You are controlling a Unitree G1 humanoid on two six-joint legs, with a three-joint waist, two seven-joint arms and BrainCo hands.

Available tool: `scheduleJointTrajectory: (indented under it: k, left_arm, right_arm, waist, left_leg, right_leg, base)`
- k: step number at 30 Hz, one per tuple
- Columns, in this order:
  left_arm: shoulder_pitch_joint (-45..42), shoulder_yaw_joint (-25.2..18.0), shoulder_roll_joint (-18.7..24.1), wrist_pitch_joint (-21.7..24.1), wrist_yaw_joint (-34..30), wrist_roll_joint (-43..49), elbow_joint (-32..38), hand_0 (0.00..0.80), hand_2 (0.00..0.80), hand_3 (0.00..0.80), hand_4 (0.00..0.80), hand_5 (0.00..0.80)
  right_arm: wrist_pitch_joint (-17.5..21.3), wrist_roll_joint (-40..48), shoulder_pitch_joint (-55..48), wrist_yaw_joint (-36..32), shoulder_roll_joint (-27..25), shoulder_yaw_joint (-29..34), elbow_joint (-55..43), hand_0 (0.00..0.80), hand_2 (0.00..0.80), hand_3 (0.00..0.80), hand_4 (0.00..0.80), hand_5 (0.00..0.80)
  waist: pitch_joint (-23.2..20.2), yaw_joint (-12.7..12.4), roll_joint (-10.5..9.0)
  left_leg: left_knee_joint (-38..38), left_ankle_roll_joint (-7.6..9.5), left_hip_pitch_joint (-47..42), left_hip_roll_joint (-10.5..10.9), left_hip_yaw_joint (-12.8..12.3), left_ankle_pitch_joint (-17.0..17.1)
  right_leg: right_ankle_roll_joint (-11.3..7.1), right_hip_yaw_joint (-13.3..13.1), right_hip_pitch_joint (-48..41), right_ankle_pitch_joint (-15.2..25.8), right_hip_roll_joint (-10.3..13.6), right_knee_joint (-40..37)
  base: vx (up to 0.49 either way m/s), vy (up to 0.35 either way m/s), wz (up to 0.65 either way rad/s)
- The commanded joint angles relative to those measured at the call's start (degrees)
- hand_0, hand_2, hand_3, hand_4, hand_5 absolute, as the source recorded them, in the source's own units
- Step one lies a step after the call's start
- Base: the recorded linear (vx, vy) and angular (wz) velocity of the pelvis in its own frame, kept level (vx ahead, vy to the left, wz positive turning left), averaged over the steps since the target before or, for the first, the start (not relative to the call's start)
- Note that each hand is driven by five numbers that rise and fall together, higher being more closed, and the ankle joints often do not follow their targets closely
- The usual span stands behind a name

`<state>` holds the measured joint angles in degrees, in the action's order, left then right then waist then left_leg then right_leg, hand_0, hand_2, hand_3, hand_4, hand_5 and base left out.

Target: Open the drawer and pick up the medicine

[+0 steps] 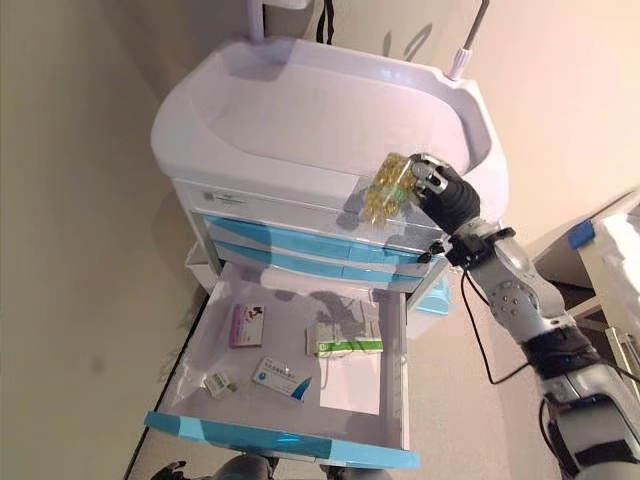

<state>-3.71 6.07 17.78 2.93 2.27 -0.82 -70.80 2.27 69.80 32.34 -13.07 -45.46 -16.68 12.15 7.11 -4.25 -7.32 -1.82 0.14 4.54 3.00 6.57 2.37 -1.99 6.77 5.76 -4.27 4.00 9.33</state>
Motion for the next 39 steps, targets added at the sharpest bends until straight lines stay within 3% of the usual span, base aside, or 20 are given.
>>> scheduleJointTrajectory:
  k: [1, 12, 24, 33, 37, 39]
  left_arm:
    - [-0.55, 1.09, 0.88, -0.11, 0.68, -0.93, -1.36, 0.0, 0.0, 0.0, 0.0, 0.0]
    - [-1.16, 2.22, 1.6, 0.2, 1.9, -3.49, -1.47, 0.0, 0.0, 0.0, 0.0, 0.0]
    - [-1.27, 2.89, 1.77, 0.67, 2.25, -6.15, -1.39, 0.0, 0.0, 0.0, 0.0, 0.0]
    - [-0.34, 4.0, 1.12, 0.92, 2.66, -6.74, -1.17, 0.0, 0.0, 0.0, 0.0, 0.0]
    - [-0.14, 3.97, 0.63, 0.98, 2.99, -5.8, -1.06, 0.0, 0.0, 0.0, 0.0, 0.0]
    - [-0.17, 3.85, 0.19, 1.08, 3.39, -5.26, -1.03, 0.0, 0.0, 0.0, 0.0, 0.0]
  right_arm:
    - [5.81, 2.9, 7.4, 2.65, 1.69, 1.17, 4.07, 0.8, 0.8, 0.8, 0.8, 0.8]
    - [6.87, -3.81, 24.6, 9.87, 3.61, 0.94, 25.17, 0.8, 0.8, 0.8, 0.8, 0.8]
    - [5.95, -15.18, 39.24, 15.96, 3.7, -0.64, 44.51, 0.8, 0.8, 0.8, 0.8, 0.8]
    - [5.64, -21.55, 41.2, 17.38, 5.02, -3.35, 46.68, 0.8, 0.8, 0.8, 0.8, 0.8]
    - [4.5, -36.33, 40.15, 17.99, 3.9, -9.2, 41.75, 0.8, 0.8, 0.8, 0.8, 0.8]
    - [5.08, -37.59, 37.55, 18.68, 3.42, -9.24, 36.92, 0.8, 0.8, 0.8, 0.8, 0.8]
  waist:
    - [-1.85, -1.12, -0.88]
    - [-1.63, -2.59, -0.65]
    - [-0.28, -4.46, 0.14]
    - [0.18, -4.68, 0.31]
    - [0.29, -4.03, 0.14]
    - [0.17, -3.76, 0.13]
  left_leg:
    - [0.29, 1.18, 0.49, 2.65, -0.82, -1.82]
    - [0.97, 0.87, 0.4, 2.57, 0.21, -1.3]
    - [1.27, 0.56, 1.71, 3.07, 3.28, -0.2]
    - [1.3, 0.39, 2.38, 3.36, 4.58, 0.3]
    - [1.23, 0.39, 2.54, 3.36, 4.56, 0.37]
    - [1.3, 0.45, 2.43, 3.36, 4.63, 0.33]
  right_leg:
    - [-4.56, 0.41, 2.15, 6.25, 1.84, -1.29]
    - [-4.25, 1.46, 1.81, 5.98, 1.69, -1.53]
    - [-3.97, 3.96, 1.74, 5.69, 1.99, -1.78]
    - [-3.74, 5.27, 1.81, 5.54, 2.29, -1.92]
    - [-3.73, 5.08, 1.91, 5.66, 2.28, -1.96]
    - [-3.7, 5.0, 1.85, 5.62, 2.28, -2.03]
  base:
    - [0.0, 0.0, 0.0]
    - [0.002, -0.002, 0.01]
    - [0.007, -0.017, 0.15]
    - [0.005, -0.01, 0.13]
    - [0.0, 0.0, 0.0]
    - [0.0, 0.0, 0.0]
